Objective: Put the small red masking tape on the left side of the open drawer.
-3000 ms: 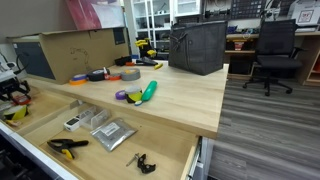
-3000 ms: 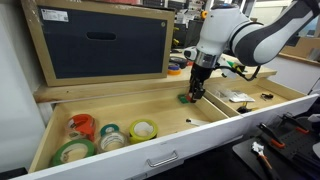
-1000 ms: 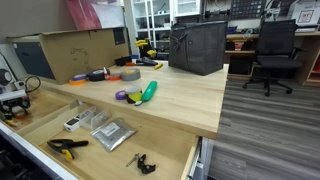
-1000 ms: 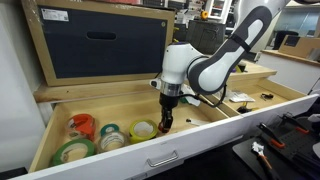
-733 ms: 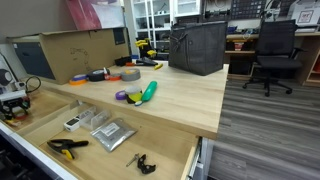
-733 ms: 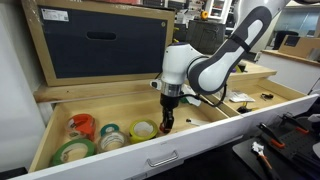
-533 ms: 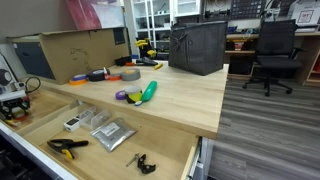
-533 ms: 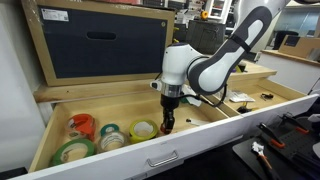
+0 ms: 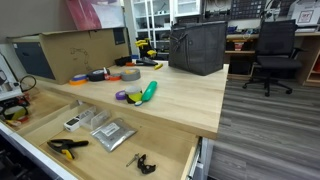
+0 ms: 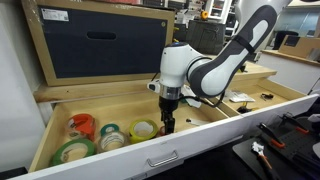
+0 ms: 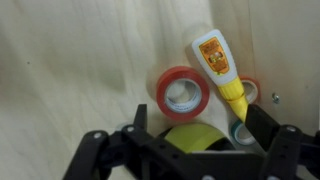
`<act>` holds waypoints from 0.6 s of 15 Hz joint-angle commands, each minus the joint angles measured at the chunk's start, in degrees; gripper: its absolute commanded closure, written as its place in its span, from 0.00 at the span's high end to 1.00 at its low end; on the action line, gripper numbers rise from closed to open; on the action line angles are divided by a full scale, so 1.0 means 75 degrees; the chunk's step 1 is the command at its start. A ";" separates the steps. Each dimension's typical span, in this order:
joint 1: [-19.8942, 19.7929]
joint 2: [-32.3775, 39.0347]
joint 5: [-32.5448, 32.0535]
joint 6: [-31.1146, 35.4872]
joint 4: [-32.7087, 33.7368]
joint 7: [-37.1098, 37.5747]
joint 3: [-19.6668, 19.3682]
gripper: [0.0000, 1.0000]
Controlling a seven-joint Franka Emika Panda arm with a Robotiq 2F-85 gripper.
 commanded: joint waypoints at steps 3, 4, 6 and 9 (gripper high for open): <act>-0.0422 -0.0836 0.0573 -0.0244 -0.0453 -0.0486 0.0582 1.00; -0.0566 -0.0993 0.0754 -0.0200 -0.0595 -0.0493 0.0676 1.00; -0.0927 -0.1341 0.1146 -0.0170 -0.0941 -0.0465 0.0863 1.00; -0.1503 -0.2007 0.1856 -0.0241 -0.1650 -0.0451 0.1086 1.00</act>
